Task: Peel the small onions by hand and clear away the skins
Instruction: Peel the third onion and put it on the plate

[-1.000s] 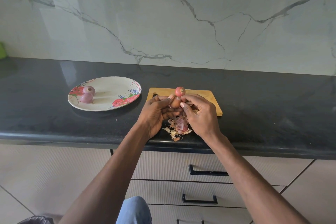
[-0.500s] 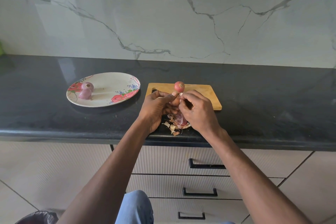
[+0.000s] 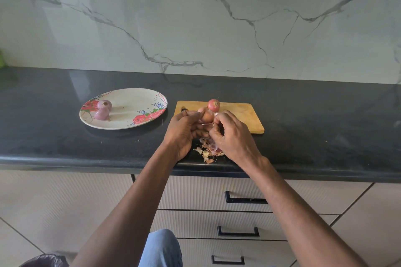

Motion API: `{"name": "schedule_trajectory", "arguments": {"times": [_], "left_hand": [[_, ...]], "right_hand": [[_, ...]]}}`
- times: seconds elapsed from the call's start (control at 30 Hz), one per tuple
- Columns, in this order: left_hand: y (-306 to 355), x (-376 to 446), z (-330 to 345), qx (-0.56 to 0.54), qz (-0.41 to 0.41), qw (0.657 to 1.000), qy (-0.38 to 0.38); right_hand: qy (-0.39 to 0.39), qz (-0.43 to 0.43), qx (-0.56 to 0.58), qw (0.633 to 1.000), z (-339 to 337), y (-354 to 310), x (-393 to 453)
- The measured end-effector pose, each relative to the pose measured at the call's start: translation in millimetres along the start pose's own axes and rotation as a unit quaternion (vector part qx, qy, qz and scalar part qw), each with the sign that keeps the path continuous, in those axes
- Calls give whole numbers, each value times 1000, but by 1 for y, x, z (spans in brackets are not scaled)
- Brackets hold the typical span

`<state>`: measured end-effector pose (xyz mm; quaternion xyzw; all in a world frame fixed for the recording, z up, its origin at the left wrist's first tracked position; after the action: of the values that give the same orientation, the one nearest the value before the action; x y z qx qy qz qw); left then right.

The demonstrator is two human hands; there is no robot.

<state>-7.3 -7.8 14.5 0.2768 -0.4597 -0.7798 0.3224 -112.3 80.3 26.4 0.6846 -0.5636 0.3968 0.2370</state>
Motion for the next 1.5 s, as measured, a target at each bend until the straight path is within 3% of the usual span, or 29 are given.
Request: {"name": "schedule_trajectory", "arguments": {"times": [0.4, 0.67, 0.87, 1.03, 1.5], "left_hand": [[-1, 2, -1, -35, -14, 999, -23], [-4, 1, 5, -3, -21, 998, -64], [-2, 3, -3, 32, 45, 998, -5], [-3, 4, -2, 42, 50, 998, -16], [5, -1, 1, 163, 193, 968, 0]], "right_hand": [[69, 80, 72, 992, -16, 12, 1], [30, 188, 195, 962, -9, 24, 0], [66, 188, 198, 960, -12, 27, 0], [39, 187, 234, 953, -10, 25, 1], [72, 131, 160, 976, -13, 22, 0]]}}
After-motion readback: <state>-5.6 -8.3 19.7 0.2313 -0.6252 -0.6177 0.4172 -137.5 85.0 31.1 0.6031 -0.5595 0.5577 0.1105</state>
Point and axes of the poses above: each hand's wrist, its own x-axis towards the middle knuckle, its own z-axis out of the palm, y = z × x, the point moved 5 cm from there along x, towards the middle knuckle, and after that the axes turned 8 degrees about -z, right-handed, at the moved point
